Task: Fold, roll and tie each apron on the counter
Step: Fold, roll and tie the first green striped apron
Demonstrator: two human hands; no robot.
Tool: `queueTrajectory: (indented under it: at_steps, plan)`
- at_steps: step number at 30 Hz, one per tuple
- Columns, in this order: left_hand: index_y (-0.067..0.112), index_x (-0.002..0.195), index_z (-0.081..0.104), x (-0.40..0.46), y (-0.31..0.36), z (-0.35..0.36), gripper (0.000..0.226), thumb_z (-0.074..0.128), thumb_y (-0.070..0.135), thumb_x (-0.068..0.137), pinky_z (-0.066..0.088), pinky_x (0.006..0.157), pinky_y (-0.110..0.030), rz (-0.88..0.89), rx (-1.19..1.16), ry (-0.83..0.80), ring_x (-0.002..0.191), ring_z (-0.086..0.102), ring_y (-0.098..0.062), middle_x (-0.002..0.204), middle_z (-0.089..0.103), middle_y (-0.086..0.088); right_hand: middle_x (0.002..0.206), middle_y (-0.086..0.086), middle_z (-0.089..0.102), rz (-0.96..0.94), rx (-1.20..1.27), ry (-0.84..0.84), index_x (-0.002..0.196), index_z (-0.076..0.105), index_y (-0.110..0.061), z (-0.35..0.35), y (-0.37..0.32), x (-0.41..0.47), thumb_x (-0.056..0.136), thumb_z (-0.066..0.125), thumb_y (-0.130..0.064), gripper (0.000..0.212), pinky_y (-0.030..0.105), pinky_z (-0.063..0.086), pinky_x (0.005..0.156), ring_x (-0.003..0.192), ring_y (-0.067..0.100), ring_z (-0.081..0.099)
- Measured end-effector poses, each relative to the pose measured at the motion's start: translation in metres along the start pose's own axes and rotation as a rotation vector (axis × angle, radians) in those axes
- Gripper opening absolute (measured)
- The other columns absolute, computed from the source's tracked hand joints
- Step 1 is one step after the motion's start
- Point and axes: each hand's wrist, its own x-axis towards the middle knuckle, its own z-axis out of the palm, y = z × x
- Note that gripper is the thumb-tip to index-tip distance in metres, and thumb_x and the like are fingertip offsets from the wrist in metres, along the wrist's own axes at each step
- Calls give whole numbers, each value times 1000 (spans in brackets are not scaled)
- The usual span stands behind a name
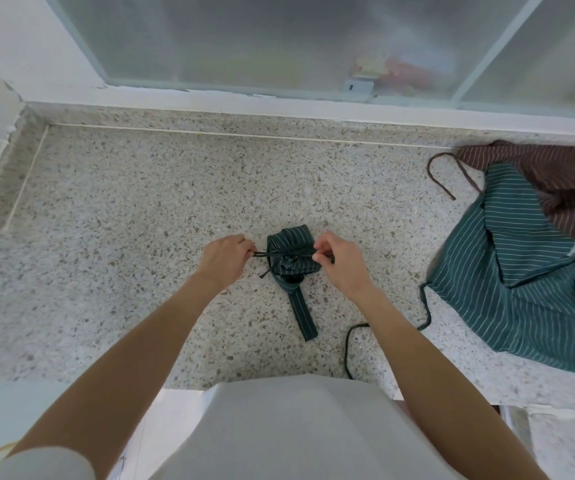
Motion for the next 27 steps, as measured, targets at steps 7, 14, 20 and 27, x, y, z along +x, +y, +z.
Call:
queueTrajectory:
  at_steps: [7,14,20,27]
  plan:
    - [14,123,55,-22,23,-3,30,51,16,93,44,89,-35,-54,-222,266,109,51,-24,121,54,-8,131,0,50,-44,27,91,125,52,-19,-16,1,-13,86,66,-23,42,27,26,104,125,16,36]
    - [14,118,58,-63,72,26,35,51,5,86,50,87,-34,413,-268,-22,104,56,-20,121,56,-5,97,1,62,-198,-120,52,95,65,-12,12,21,-80,86,57,-37,28,36,47,82,95,18,50]
    - [20,139,40,-67,75,45,55,54,11,87,37,103,-38,217,-54,-214,129,34,-24,141,37,-4,112,7,56,20,-202,-206,97,67,-9,47,27,-111,79,69,-37,33,38,38,95,107,28,44]
    - [11,108,62,-53,86,22,29,65,26,83,49,81,-38,392,-208,49,98,54,-24,108,60,-6,65,-10,45,263,374,82,81,45,-25,6,-16,-119,95,47,-13,18,21,30,53,52,1,39]
